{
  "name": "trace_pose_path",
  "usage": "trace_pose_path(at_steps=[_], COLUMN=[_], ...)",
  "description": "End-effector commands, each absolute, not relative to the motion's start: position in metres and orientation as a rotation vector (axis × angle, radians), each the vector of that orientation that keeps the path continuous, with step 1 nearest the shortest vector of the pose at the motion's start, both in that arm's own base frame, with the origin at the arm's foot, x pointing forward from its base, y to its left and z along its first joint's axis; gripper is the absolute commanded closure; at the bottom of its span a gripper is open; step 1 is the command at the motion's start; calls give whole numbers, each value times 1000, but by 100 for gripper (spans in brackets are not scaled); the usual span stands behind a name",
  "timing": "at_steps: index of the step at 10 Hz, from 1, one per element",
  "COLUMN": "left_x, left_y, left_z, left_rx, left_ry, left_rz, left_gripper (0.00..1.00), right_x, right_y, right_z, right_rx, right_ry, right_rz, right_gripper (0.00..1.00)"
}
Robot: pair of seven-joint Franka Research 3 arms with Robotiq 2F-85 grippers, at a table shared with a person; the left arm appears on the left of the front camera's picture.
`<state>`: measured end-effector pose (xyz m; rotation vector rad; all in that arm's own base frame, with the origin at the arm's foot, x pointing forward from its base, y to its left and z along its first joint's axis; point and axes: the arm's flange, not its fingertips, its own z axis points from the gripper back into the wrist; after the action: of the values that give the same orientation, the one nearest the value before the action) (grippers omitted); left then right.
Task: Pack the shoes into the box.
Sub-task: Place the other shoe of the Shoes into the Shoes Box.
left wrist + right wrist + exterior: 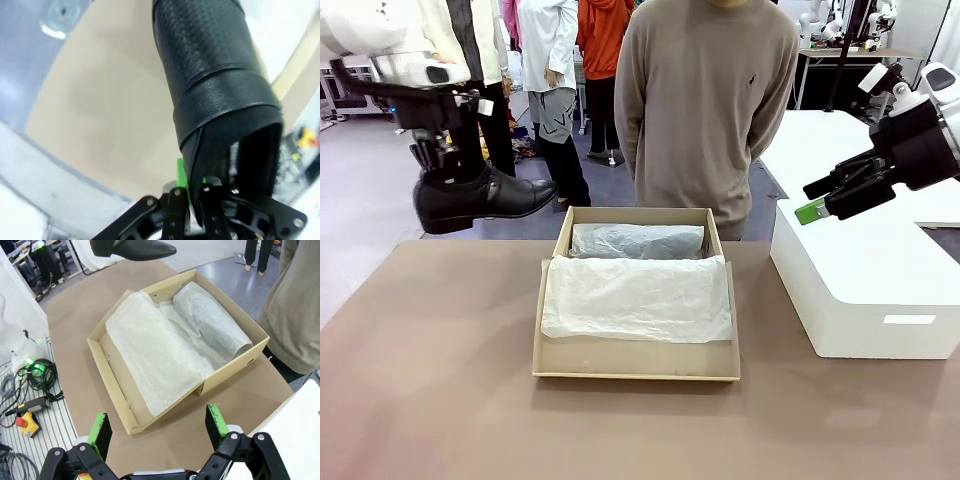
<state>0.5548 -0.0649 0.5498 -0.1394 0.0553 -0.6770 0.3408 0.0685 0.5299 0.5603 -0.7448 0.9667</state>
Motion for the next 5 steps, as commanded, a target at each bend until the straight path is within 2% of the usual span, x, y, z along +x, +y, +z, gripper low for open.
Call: trace_pose_path(at_steps=[1, 3, 5], left_x=[539, 531, 520], left_y=[-97, -125, -153], left_z=[558, 559, 556], left_rx=[-136, -109, -118], left_ry=[74, 39, -19], left_rz=[-445, -204, -127], left_gripper=[100, 100, 100], right_x=[344, 344, 344], right_y=[69, 69, 69], right_z=[528, 528, 528], right_rx=[580, 580, 580], right_ry=[-779, -779, -779], right_rz=[984, 984, 984], right_gripper=[0, 0, 0])
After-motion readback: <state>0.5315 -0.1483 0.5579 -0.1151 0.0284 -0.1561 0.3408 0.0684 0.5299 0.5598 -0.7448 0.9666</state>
